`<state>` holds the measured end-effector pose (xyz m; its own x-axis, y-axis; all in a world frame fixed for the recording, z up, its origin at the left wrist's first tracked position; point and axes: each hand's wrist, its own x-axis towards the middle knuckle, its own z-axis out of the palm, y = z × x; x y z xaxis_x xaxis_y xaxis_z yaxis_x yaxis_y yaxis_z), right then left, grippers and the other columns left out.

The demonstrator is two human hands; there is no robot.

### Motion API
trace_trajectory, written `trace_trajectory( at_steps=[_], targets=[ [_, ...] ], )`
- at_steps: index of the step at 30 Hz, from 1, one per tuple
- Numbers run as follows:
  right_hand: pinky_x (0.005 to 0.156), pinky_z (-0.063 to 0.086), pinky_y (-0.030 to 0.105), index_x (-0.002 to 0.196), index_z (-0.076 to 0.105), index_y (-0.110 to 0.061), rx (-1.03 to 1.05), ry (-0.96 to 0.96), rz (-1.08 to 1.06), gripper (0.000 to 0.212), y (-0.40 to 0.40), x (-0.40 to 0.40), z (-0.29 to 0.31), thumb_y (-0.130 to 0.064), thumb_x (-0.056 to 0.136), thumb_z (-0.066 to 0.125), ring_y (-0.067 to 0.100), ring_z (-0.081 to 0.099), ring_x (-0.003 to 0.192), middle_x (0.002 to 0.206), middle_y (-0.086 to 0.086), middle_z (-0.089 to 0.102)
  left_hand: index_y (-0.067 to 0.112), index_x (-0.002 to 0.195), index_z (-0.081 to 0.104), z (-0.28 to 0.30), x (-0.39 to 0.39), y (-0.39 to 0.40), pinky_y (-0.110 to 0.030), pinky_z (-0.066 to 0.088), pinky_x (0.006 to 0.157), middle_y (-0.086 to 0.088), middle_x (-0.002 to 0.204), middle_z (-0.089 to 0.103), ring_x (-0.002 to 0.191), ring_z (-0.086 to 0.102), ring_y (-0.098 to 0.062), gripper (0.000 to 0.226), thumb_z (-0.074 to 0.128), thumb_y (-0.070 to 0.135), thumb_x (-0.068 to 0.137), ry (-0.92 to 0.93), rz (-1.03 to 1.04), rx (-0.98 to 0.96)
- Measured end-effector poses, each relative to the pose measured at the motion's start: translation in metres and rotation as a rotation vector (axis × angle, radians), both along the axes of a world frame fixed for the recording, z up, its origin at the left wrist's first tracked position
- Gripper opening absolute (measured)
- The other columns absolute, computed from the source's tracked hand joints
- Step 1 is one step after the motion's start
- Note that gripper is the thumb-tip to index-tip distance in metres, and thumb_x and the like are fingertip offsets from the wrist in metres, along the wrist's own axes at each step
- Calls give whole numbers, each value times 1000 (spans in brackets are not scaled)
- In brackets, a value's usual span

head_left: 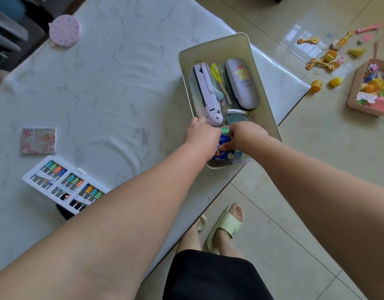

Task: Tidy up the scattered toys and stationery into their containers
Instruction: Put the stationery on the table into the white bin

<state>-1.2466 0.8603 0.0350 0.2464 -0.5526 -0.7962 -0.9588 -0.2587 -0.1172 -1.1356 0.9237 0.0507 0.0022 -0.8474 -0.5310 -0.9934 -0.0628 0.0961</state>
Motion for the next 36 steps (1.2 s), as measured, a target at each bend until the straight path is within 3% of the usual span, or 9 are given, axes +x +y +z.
trace_trajectory(
  at_steps=[4, 7, 12, 17, 19, 21, 26, 30, 36],
  targets=[
    [63, 36, 30, 94, 47, -18, -139, 69, -65, 46, 8, 7, -6, -46, 74, 78, 24, 49, 81, 84, 2, 50, 25, 107, 65, -9, -3, 7, -30, 30, 94, -5, 115, 57, 116, 36, -25, 27, 69, 34, 82, -30, 26, -45],
    [61, 37, 30, 94, 51, -14, -152, 87, -134, 50, 10, 6, -6, -45, 71, 82, 24, 50, 78, 70, 1, 43, 25, 106, 65, -16, 0, 5, -30, 27, 96, -2, 114, 59, 117, 37, -23, 32, 69, 45, 80, -39, -25, -43],
    [65, 43, 33, 104, 46, -9, -119, 57, -126, 64, -3, 14, 10, -51, 70, 80, 27, 54, 84, 88, 7, 53, 24, 119, 64, -11, 16, -1, -35, 26, 99, -2, 125, 56, 121, 37, -26, 43, 60, 51, 86, 42, -92, -103],
    [65, 46, 31, 107, 59, -5, -197, -59, -105, 57, -26, 61, 41, -50, 75, 75, 28, 59, 81, 87, 8, 62, 27, 117, 64, 10, 74, 0, -35, 27, 98, -1, 120, 56, 118, 41, -25, 38, 61, 48, 86, 154, 100, -291],
    [76, 52, 34, 124, 56, -7, -195, -121, -87, 66, -31, 90, 50, -50, 77, 73, 29, 62, 98, 109, 14, 64, 26, 120, 61, 14, 104, 3, -34, 29, 99, -2, 120, 54, 119, 41, -25, 40, 62, 47, 87, 158, 213, -293],
    [91, 48, 36, 129, 52, -9, -205, -174, -49, 66, -35, 124, 54, -50, 80, 70, 26, 54, 116, 123, 14, 58, 25, 122, 59, 15, 140, 8, -32, 30, 99, -3, 122, 52, 121, 40, -24, 41, 61, 46, 88, 147, 359, -274],
    [73, 41, 31, 119, 53, -18, -205, -313, 20, 46, -33, 214, 54, -44, 84, 68, 24, 54, 96, 110, 4, 58, 21, 130, 52, 13, 241, 34, -36, 36, 100, -9, 132, 46, 129, 34, -27, 47, 58, 46, 91, 78, 710, -144],
    [85, 42, 33, 125, 52, -20, -173, -382, 134, 46, -31, 287, 37, -39, 86, 68, 28, 54, 112, 126, 6, 54, 17, 140, 42, 14, 314, 51, -40, 38, 102, -14, 139, 40, 131, 34, -32, 57, 57, 45, 92, 48, 839, -66],
    [90, 45, 35, 130, 50, -21, -215, -469, 222, 47, -29, 368, 11, -32, 87, 66, 30, 56, 109, 131, 9, 47, 16, 144, 34, 5, 383, 52, -42, 38, 101, -16, 141, 37, 131, 36, -34, 65, 57, 46, 91, 86, 921, -45]
  ],
)
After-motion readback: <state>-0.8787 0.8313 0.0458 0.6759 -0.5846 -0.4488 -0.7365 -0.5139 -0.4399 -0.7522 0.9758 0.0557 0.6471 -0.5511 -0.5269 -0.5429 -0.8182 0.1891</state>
